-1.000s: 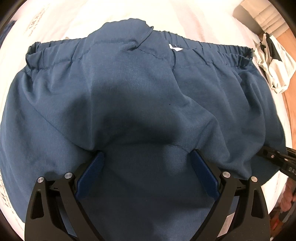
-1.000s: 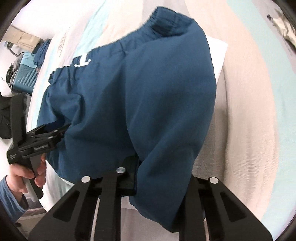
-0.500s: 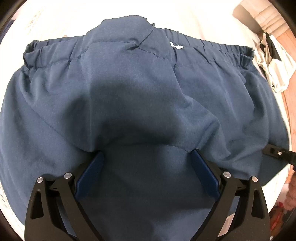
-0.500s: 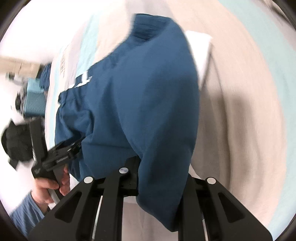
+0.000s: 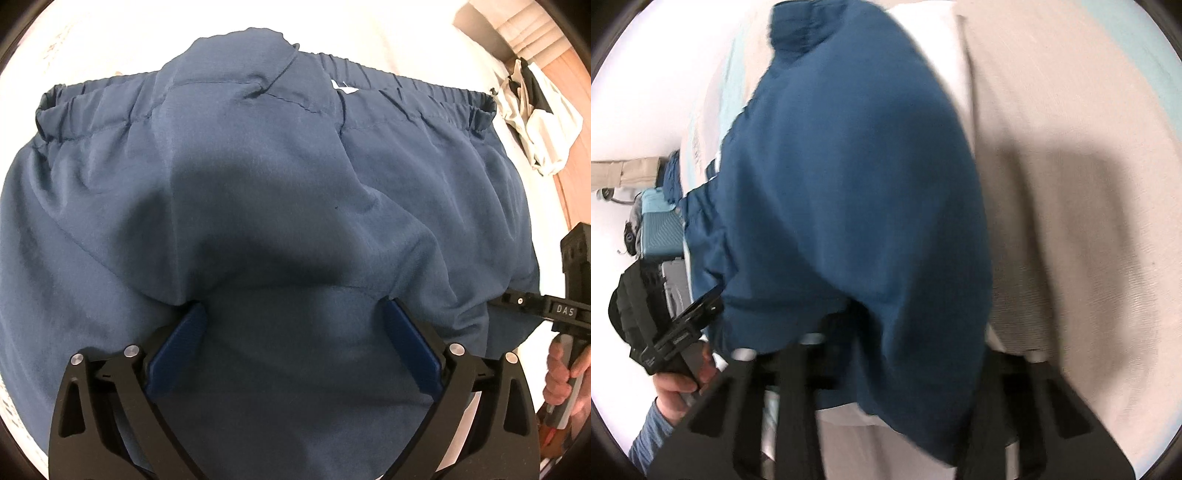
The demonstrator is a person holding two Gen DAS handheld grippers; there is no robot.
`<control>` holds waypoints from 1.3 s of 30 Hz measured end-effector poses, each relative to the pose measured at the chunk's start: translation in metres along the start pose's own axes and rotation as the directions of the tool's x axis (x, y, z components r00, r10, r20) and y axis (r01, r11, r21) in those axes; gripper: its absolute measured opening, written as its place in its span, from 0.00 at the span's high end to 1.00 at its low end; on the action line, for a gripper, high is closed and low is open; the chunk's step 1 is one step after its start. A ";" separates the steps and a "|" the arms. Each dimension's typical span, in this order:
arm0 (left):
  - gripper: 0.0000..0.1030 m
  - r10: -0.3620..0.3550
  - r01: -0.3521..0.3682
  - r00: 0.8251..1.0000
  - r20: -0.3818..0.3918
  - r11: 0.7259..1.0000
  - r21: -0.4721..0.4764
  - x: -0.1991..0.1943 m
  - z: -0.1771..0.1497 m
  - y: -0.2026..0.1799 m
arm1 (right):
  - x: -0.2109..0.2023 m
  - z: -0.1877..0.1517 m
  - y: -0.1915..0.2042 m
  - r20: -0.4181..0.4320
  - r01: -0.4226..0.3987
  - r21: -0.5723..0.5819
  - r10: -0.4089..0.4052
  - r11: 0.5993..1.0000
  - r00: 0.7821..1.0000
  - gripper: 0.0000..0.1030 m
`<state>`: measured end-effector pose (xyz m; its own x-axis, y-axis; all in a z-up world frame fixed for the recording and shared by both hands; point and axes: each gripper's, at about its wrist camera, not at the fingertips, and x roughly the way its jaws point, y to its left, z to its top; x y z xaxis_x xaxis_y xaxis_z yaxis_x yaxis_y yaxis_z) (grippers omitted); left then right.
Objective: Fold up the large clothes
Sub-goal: 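Fold the bundle side over with the right tool toward the left tool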
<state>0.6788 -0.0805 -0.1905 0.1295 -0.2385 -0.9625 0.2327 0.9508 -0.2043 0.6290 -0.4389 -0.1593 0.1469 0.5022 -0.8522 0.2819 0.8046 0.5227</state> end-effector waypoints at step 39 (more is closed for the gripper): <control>0.06 0.087 -0.060 0.986 0.142 0.981 -0.186 -0.177 -0.126 0.212 | 0.057 -0.100 0.331 0.221 0.431 -0.476 -0.370 0.766 0.902 0.90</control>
<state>0.5834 0.1888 -0.0857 0.2846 -0.1801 -0.9416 0.0412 0.9836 -0.1757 0.6356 -0.1126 -0.0324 0.2374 0.0853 -0.9677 -0.1722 0.9841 0.0445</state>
